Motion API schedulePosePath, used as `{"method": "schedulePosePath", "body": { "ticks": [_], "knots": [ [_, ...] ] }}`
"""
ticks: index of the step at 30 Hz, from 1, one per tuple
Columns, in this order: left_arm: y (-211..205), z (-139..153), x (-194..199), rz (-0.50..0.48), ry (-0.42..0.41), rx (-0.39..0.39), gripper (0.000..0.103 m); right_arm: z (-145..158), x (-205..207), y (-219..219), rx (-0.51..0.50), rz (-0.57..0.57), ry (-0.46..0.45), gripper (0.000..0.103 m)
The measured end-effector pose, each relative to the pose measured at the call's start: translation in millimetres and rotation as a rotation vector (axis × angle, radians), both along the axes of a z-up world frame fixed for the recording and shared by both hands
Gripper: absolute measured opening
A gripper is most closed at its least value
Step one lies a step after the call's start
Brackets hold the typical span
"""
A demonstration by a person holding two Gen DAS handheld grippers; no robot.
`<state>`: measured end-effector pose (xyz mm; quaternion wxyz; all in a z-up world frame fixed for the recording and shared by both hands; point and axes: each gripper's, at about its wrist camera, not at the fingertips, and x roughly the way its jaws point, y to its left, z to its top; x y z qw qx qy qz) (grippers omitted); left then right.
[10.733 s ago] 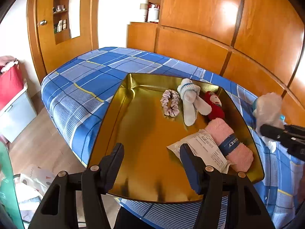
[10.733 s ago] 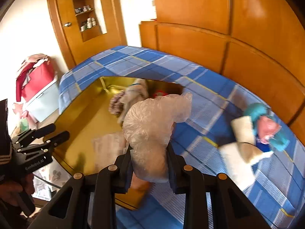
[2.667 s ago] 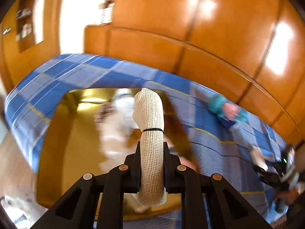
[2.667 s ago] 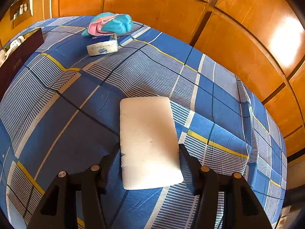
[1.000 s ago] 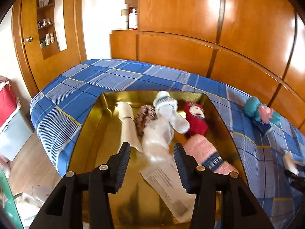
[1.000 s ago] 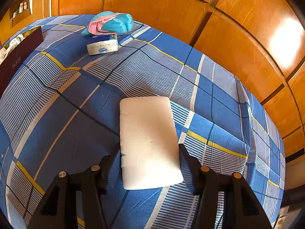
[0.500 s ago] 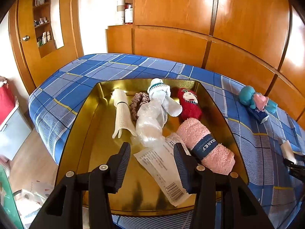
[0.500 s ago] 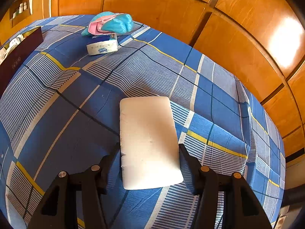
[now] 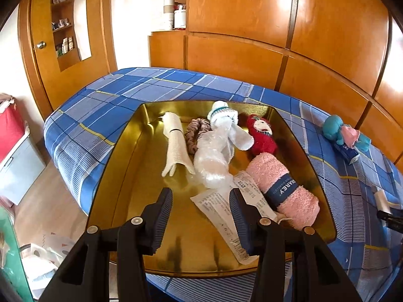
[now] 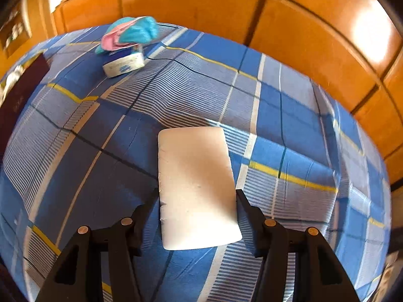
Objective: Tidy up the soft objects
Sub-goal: 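Carry the foam pad into the tray with the right tool and release it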
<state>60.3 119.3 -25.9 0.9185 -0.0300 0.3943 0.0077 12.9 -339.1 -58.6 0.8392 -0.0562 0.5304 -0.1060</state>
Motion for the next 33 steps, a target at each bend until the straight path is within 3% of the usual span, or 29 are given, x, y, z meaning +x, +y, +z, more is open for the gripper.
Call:
{"method": "schedulePosePath", "body": {
  "ticks": [15, 20, 27, 33],
  "knots": [
    [26.4, -8.1, -7.6, 0.042, 0.009, -0.02, 0.048, 1.9, 3.5, 9.5, -0.017, -0.085, 0.035, 0.055],
    [36.6, -8.7, -10.7, 0.063, 0.008, -0.022, 0.048, 11.2, 2.7, 19.8, 0.032, -0.087, 0.012, 0.055],
    [48.1, -9.0, -10.8, 0.094, 0.008, -0.029, 0.048, 40.2, 8.2, 94.4, 0.106, 0.087, -0.089, 0.055],
    [64.4, -8.2, -12.6, 0.14, 0.002, -0.046, 0.048, 54.1, 26.6, 191.5, 0.202, 0.311, -0.101, 0.055]
  ]
}}
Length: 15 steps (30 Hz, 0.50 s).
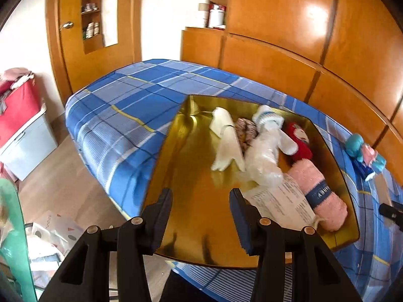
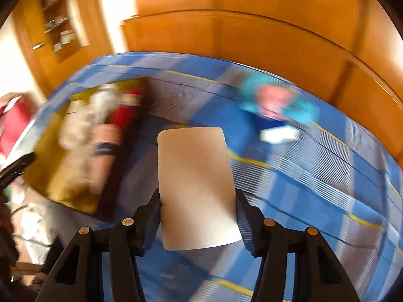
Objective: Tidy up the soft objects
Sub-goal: 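Carry the foam pad into the tray with the right tool and release it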
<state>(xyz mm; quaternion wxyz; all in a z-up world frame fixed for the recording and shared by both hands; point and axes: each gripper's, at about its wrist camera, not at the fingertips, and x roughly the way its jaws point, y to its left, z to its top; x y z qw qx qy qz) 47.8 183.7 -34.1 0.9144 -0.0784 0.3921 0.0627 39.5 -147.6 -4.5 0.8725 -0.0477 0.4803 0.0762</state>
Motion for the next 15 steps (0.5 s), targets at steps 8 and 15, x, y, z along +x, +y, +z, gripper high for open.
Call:
{"method": "schedulePosePath", "body": {
  "ticks": [8, 15],
  "knots": [
    [42.1, 1.0, -4.4, 0.112, -0.007, -0.013, 0.048, -4.1, 27.6, 132.8, 0.05, 0.306, 0.045, 0.056],
    [62.9, -1.9, -10.1, 0.172, -0.005, -0.024, 0.048, -39.4, 53.9, 213.2, 0.075, 0.406, 0.146, 0.057]
  ]
}}
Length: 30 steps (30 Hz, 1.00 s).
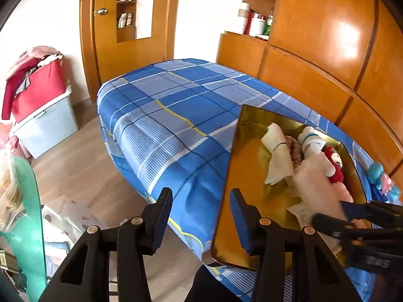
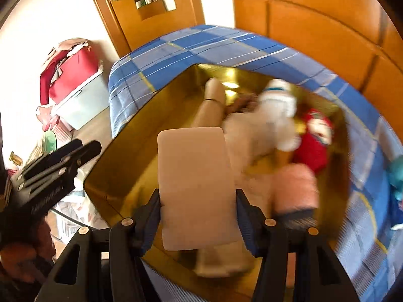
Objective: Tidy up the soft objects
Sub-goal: 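Carry the foam pad into the tray with the right tool and release it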
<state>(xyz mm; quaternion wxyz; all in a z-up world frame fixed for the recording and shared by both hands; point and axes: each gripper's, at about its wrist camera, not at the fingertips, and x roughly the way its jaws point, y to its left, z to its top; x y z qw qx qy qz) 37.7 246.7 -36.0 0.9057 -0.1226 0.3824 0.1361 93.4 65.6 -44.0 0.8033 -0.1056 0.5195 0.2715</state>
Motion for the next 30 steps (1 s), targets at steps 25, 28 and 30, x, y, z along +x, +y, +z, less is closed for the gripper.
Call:
{"method": "schedulePosePath", "body": {
  "ticks": [25, 28, 30],
  "knots": [
    [-17.4, 10.5, -6.3, -0.028, -0.021, 0.037, 0.054, -0.4, -22.5, -34.8, 0.219, -0.072, 0.049, 0.074],
    [-25.6, 14.1, -6.0, -0.05, -0.028, 0.048, 0.054, 8.4, -26.0, -48.5, 0.21, -0.096, 0.012, 0.074],
    [-31.6, 16.3, -5.6, -0.067, -0.031, 0.052, 0.054, 14.4, -28.3, -59.6, 0.204, -0.116, -0.013, 0.074]
  ]
}}
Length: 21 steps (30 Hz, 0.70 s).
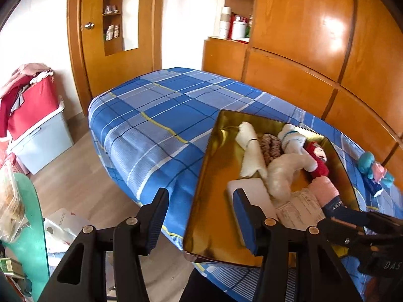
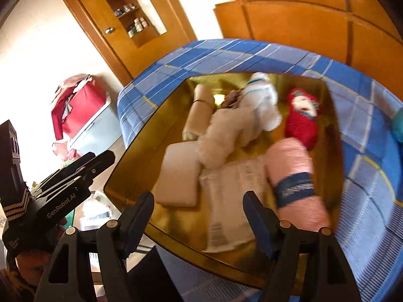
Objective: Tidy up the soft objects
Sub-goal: 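Carry the foam pad into the tray with the right tool and release it, then reach the left tool to the teal plush bear and grasp its pink cloth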
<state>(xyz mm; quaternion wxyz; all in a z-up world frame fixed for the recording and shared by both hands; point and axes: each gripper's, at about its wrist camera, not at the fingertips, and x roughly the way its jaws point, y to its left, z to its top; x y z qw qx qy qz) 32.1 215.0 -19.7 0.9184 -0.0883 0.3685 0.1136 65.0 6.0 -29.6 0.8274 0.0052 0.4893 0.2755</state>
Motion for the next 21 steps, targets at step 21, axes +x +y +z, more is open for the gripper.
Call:
{"method": "schedulePosePath", "body": {
  "ticks": [21],
  "knots": [
    [-117.5, 17.5, 35.1, -0.322, -0.008, 0.08, 0.056, 36.7, 8.7, -152.6, -0.082, -0.303, -0.102, 0.074]
  ]
}}
